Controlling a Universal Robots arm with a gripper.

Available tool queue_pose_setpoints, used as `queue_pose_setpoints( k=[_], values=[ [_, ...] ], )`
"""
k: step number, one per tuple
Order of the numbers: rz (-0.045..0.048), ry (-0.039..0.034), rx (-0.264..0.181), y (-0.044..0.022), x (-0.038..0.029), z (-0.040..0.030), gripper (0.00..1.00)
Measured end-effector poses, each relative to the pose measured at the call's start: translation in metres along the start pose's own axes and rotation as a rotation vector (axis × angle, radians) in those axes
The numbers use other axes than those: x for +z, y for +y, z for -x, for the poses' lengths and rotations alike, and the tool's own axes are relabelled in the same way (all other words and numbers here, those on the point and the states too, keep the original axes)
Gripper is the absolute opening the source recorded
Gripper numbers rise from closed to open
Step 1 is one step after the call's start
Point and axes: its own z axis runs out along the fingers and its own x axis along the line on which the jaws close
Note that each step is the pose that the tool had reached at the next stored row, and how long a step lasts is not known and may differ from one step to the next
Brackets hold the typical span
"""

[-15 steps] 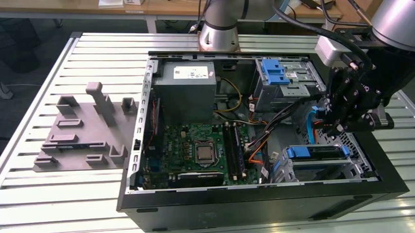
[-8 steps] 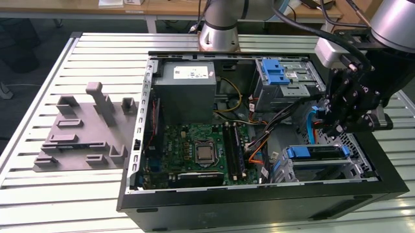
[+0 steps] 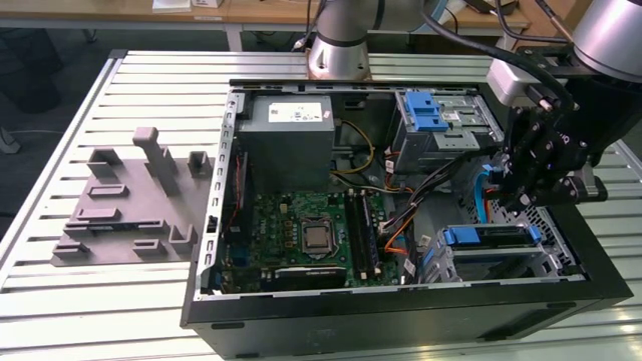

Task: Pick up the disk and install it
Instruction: 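Insert the first disk wire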

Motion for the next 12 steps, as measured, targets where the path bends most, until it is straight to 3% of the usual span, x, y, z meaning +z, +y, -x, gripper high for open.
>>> queue_pose_setpoints(
  k=[3,4,10,11,12],
  values=[
    [0.0000,0.0000,0.000,0.0000,0.0000,0.0000,0.31],
    [0.0000,0.0000,0.000,0.0000,0.0000,0.0000,0.24],
    [0.0000,0.0000,0.000,0.0000,0.0001,0.0000,0.22],
    [0.0000,0.0000,0.000,0.0000,0.0001,0.0000,0.16],
    [0.0000,0.0000,0.000,0.0000,0.0001,0.0000,0.16]
  ],
)
